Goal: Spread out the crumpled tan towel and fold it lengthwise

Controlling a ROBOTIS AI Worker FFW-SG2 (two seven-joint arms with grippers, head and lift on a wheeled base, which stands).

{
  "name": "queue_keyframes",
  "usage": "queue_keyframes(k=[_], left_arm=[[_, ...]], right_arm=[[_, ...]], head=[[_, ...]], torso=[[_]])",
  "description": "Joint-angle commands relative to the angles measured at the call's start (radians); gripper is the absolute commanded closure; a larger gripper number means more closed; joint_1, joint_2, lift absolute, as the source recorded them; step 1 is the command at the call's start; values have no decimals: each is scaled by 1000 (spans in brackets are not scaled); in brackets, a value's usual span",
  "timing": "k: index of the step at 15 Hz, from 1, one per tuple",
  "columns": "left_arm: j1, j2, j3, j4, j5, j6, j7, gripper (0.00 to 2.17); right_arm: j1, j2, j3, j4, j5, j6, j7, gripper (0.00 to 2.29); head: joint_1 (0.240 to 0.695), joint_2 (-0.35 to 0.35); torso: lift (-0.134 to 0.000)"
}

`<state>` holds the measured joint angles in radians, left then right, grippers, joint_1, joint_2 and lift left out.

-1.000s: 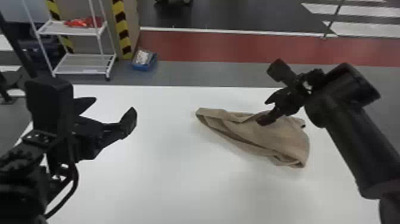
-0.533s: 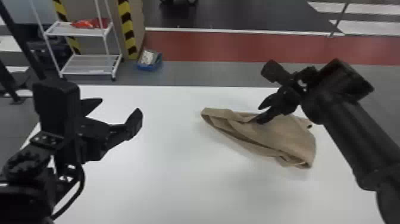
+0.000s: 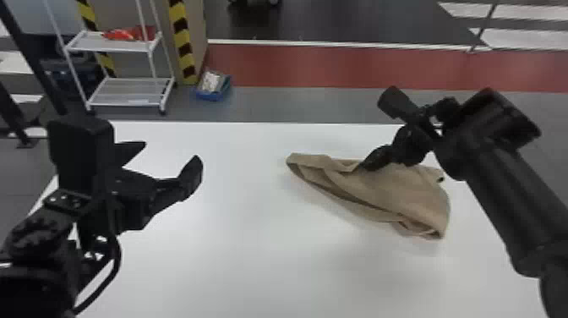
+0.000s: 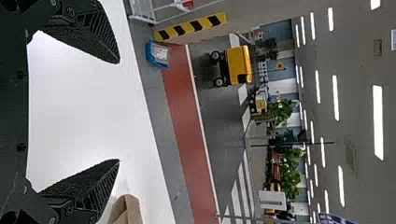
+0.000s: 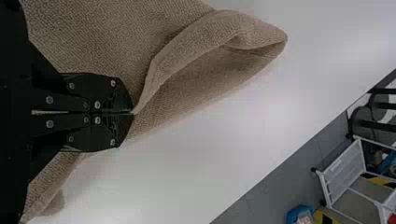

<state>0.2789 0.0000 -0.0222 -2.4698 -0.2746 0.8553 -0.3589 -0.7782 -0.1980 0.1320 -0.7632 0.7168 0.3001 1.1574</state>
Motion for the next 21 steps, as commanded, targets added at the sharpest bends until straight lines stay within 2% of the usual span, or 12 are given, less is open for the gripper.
queue_keyframes(k=[1, 5, 6, 8, 11, 13, 14, 15, 16, 17, 18, 21], left_arm=[[3, -3, 7, -1, 0, -6, 0, 154], [6, -3, 25, 3, 9, -21, 0, 154], [6, -3, 27, 5, 9, -25, 0, 154], [6, -3, 33, 12, 11, -28, 0, 154], [-4, -3, 33, 38, 17, -55, 1, 154], [-7, -3, 31, 49, 17, -64, 0, 154], [-6, -3, 33, 51, 17, -67, 0, 154], [-6, -3, 34, 51, 17, -67, 1, 154], [-6, -3, 36, 51, 17, -67, 1, 154], [-6, -3, 39, 52, 18, -67, 1, 154], [-4, -3, 42, 54, 25, -71, 1, 154], [-3, -3, 42, 60, 25, -80, 1, 154]], right_arm=[[83, -12, -34, -162, -43, 21, 21, 2064], [309, -123, -81, -651, -204, 242, 143, 2064], [396, -155, -101, -786, -224, 242, 202, 2064], [574, -209, -118, -998, -214, 242, 210, 2064], [766, -250, -132, -1128, -163, 242, 210, 2057], [844, -253, -152, -1187, -157, 242, 210, 2054], [884, -253, -161, -1228, -160, 245, 210, 1970], [916, -253, -161, -1262, -155, 258, 210, 1811], [941, -258, -164, -1298, -152, 304, 210, 1163], [964, -267, -170, -1328, -146, 356, 210, 407], [976, -270, -170, -1345, -135, 356, 210, 93], [984, -276, -176, -1372, -126, 347, 210, 76]], head=[[695, -38], [695, -33], [695, -35], [695, -35], [695, -45], [695, -53], [695, -60], [695, -62], [695, -61], [695, -59], [695, -57], [695, -64]], torso=[[-120], [-120], [-120], [-120], [-120], [-120], [-120], [-120], [-120], [-120], [-120], [-120]])
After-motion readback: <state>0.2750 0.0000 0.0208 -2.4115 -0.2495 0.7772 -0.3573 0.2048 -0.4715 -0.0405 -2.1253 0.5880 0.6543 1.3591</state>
